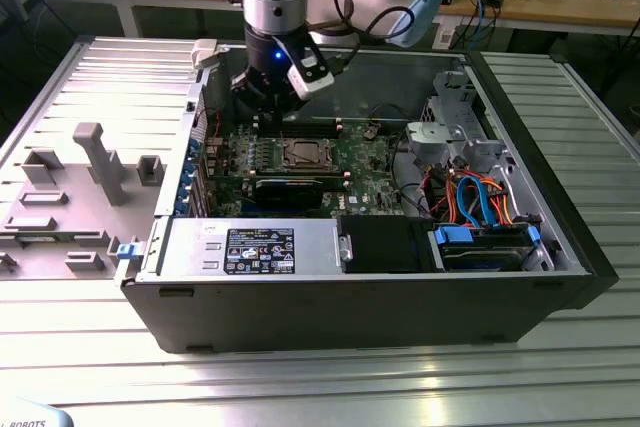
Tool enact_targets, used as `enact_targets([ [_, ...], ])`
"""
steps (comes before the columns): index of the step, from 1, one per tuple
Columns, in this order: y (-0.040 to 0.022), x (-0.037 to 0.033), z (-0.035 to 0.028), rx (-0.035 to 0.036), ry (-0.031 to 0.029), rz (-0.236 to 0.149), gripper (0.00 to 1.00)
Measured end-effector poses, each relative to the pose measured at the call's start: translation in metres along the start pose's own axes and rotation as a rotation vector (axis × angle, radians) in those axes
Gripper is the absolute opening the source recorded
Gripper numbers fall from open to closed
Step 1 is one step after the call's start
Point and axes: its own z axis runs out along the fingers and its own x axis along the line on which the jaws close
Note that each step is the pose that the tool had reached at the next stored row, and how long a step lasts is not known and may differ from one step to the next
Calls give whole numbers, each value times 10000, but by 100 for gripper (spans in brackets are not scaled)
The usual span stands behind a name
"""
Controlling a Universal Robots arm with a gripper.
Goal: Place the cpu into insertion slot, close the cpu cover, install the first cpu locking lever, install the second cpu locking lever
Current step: 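Install the first cpu locking lever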
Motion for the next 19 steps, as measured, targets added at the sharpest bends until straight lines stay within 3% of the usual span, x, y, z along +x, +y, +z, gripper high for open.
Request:
enact_targets([
  [2, 5, 41, 1, -15, -4, 5, 11],
  [9, 5, 45, 0, -16, -3, 4, 11],
  [19, 13, 115, 1, -16, -4, 4, 11],
])
